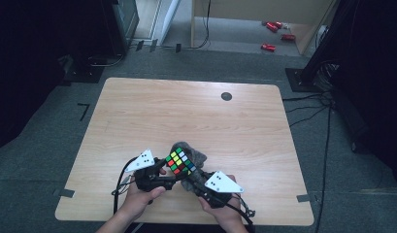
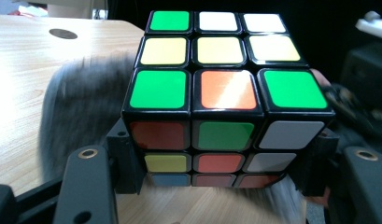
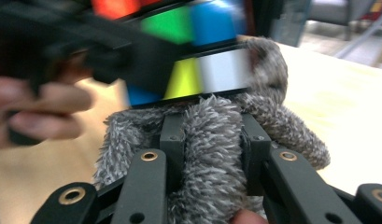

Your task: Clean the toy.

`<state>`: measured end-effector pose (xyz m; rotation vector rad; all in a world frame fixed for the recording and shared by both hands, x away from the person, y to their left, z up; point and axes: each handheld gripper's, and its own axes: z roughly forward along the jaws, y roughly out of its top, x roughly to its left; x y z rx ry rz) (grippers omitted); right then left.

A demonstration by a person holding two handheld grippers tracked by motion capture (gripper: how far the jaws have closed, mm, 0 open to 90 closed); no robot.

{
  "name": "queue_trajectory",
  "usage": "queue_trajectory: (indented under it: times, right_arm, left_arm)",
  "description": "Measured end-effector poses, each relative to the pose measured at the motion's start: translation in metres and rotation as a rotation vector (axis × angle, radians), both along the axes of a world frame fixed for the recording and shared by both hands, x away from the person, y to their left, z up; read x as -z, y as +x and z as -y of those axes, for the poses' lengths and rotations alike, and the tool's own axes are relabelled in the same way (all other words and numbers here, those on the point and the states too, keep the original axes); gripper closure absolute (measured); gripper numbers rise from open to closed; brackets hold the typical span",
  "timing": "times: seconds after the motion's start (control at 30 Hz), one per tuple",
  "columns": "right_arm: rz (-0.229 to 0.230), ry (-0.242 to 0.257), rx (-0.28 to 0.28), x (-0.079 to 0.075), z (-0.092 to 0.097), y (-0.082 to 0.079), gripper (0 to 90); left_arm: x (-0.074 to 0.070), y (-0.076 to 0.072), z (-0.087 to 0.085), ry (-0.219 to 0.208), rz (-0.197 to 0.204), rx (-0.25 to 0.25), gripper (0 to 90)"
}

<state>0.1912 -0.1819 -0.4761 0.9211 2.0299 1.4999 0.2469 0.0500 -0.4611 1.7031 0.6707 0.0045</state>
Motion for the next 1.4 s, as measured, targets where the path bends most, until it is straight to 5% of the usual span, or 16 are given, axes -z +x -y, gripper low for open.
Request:
queue_trajectory:
  times: [0.2,0.47,0.8,1.07,1.17,1.4]
  right_arm:
    - [0.011,-0.053,-0.059,0.002,-0.015,-0.008,68.7]
    - [0.025,-0.013,0.049,-0.004,0.007,0.001,69.1]
    - [0.042,-0.065,-0.017,0.002,-0.01,-0.006,68.8]
    - [0.042,-0.059,0.2,-0.003,0.037,0.02,69.1]
    - [-0.005,-0.069,0.269,0.004,0.055,0.032,69.0]
    - [-0.073,-0.138,0.27,0.031,0.062,0.045,66.0]
  left_arm:
    - [0.0,0.0,-0.001,-0.003,0.002,-0.001,35.2]
    - [0.002,0.002,-0.002,0.003,-0.009,0.001,35.2]
    - [0.002,0.004,-0.007,0.004,-0.007,-0.023,35.2]
    - [0.002,0.007,-0.012,0.016,0.004,-0.049,35.2]
    - [0.003,0.007,-0.012,0.023,0.004,-0.048,35.2]
    - [0.004,0.006,-0.01,0.034,0.007,-0.046,35.2]
